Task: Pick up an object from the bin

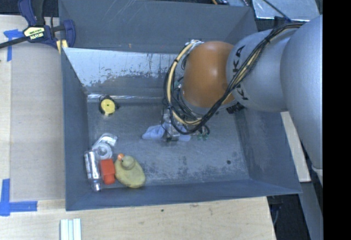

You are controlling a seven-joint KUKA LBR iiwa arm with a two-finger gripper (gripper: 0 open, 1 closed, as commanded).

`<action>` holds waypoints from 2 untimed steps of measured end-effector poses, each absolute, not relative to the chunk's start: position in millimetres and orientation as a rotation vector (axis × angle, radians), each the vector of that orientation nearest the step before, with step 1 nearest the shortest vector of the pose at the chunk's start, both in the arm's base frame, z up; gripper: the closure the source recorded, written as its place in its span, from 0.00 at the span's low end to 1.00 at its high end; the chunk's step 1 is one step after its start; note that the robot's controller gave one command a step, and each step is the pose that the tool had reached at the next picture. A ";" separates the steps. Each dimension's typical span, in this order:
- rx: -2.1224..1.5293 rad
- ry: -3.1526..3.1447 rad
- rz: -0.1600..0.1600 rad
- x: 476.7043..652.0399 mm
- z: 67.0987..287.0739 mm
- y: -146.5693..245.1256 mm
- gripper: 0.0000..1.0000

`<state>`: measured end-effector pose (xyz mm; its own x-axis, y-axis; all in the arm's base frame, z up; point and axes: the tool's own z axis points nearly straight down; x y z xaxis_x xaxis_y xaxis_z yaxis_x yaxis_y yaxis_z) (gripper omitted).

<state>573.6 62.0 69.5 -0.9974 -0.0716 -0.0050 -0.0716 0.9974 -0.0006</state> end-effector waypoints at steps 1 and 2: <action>-0.112 3.135 -0.001 573.6 69.5 62.0 1.00; -0.112 3.134 0.000 573.5 70.7 61.9 1.00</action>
Offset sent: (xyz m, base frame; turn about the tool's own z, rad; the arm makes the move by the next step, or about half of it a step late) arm -0.0001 0.0001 0.0104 0.0000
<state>573.5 61.9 70.7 -0.9974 -0.0713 -0.0056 -0.0713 0.9975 -0.0004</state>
